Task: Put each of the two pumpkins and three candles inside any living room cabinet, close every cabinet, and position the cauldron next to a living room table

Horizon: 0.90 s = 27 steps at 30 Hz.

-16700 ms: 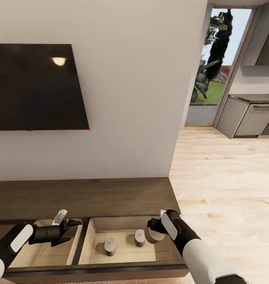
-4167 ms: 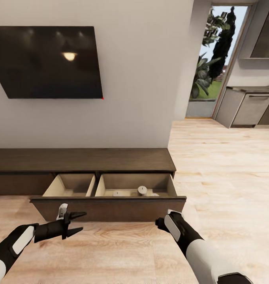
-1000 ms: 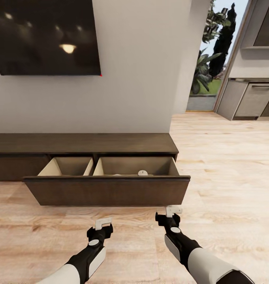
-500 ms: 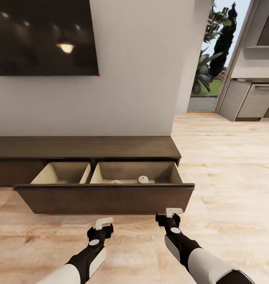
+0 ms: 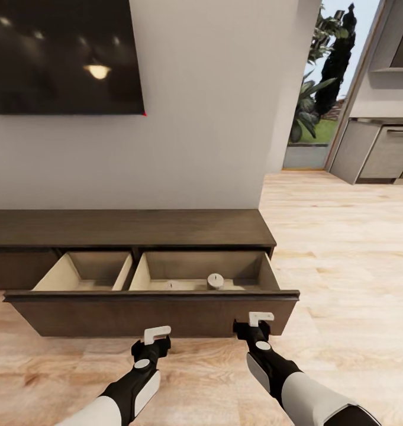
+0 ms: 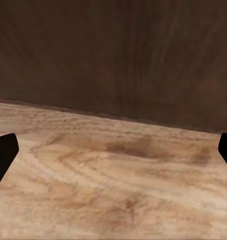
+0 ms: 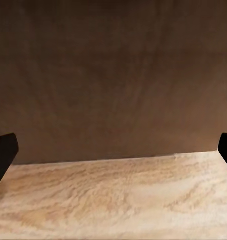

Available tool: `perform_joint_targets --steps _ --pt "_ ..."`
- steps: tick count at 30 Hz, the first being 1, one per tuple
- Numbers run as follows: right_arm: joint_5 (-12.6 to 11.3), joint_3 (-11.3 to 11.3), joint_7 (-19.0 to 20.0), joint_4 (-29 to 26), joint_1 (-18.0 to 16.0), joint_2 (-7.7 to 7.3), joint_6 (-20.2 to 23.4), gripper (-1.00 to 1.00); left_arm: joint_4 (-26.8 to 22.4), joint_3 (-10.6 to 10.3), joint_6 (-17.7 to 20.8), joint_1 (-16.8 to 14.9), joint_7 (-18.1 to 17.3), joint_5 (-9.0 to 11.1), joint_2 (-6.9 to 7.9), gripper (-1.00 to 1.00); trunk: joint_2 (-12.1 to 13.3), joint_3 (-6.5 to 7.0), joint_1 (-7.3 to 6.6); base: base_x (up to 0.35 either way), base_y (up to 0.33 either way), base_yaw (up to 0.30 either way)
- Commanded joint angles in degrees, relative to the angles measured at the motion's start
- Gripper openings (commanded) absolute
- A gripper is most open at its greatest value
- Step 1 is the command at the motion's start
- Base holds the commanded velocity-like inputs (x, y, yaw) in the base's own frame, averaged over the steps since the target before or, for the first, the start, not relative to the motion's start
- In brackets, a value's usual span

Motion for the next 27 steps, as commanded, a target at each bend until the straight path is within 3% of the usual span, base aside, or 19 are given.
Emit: perform_joint_targets --steps 1,8,17,21,27 --pt "0.0 0.0 0.0 0.0 0.0 0.0 0.0 1.0 0.0 0.0 0.0 0.0 0.0 0.0 -0.02 1.0 0.0 0.0 0.0 0.014 0.0 0.0" --pt "-0.1 -0.3 0.1 0.0 0.0 -0.08 0.0 1.0 0.0 0.0 -0.2 0.0 0.0 0.0 -0.11 1.0 -2.8 -1.26 1.54 0.004 0.0 0.0" --pt "-0.2 -0.2 0.1 0.2 0.0 -0.15 -2.1 1.0 0.0 0.1 -0.2 0.0 0.0 0.0 -0.11 1.0 -2.9 -3.25 1.77 0.0 0.0 0.0" --pt "0.0 -0.2 0.2 2.4 0.0 -0.17 -5.8 1.0 -0.2 0.1 -0.5 0.0 0.0 0.0 -0.12 1.0 -2.9 -3.25 1.77 0.0 0.0 0.0" --pt "0.1 -0.1 0.2 3.6 0.0 -0.18 -6.8 1.0 -0.4 -0.3 -1.7 0.0 -0.2 0.0 -0.1 1.0 -2.9 -3.25 1.77 0.0 0.0 0.0"
